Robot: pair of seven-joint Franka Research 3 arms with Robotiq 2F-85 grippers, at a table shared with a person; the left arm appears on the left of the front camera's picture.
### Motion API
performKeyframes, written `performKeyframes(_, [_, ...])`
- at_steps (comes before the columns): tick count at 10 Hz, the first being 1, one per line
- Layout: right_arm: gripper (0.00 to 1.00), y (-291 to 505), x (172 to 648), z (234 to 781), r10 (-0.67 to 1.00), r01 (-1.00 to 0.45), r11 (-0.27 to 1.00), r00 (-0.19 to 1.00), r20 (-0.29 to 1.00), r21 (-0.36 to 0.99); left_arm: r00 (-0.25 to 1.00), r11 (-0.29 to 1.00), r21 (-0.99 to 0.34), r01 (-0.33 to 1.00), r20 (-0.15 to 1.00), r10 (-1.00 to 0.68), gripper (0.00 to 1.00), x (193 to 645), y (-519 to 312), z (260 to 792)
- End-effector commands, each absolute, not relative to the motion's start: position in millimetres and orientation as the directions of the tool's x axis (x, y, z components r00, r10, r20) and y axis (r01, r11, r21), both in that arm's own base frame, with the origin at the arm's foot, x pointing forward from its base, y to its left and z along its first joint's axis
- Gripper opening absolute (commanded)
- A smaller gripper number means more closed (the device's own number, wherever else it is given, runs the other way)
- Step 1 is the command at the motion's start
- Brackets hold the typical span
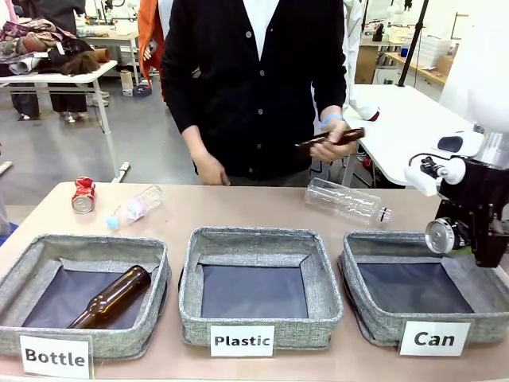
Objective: Sort the can waste into the basket.
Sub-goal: Pick up the can waste from the table and place it in the right Fabric basket.
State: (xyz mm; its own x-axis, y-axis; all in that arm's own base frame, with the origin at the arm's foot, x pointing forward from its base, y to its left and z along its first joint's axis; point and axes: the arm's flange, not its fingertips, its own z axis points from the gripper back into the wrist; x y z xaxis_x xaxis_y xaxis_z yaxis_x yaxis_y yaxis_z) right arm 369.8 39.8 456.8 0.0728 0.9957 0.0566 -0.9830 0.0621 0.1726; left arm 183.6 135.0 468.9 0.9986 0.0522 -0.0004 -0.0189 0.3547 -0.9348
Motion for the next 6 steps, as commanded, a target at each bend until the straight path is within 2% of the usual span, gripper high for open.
performKeyframes(1, [0.0,49.9,364.1,453.6,0.991,-0.99,0.127,0.129,0.041,0.058,0.998,0.338,-0.941,-0.029,-0.009,0.062,1.0,183.1,134.6,470.4])
performKeyframes(5, [0.0,49.1,363.2,448.6,0.996,-0.994,0.091,0.091,0.009,0.06,0.998,0.338,-0.941,-0.029,-0.009,0.062,1.0,183.1,134.6,470.4])
performKeyframes(6, [0.58,51.3,364.9,447.9,0.995,-0.994,0.095,0.095,0.01,0.052,0.998,0.338,-0.941,-0.029,-0.009,0.062,1.0,183.1,134.6,470.4])
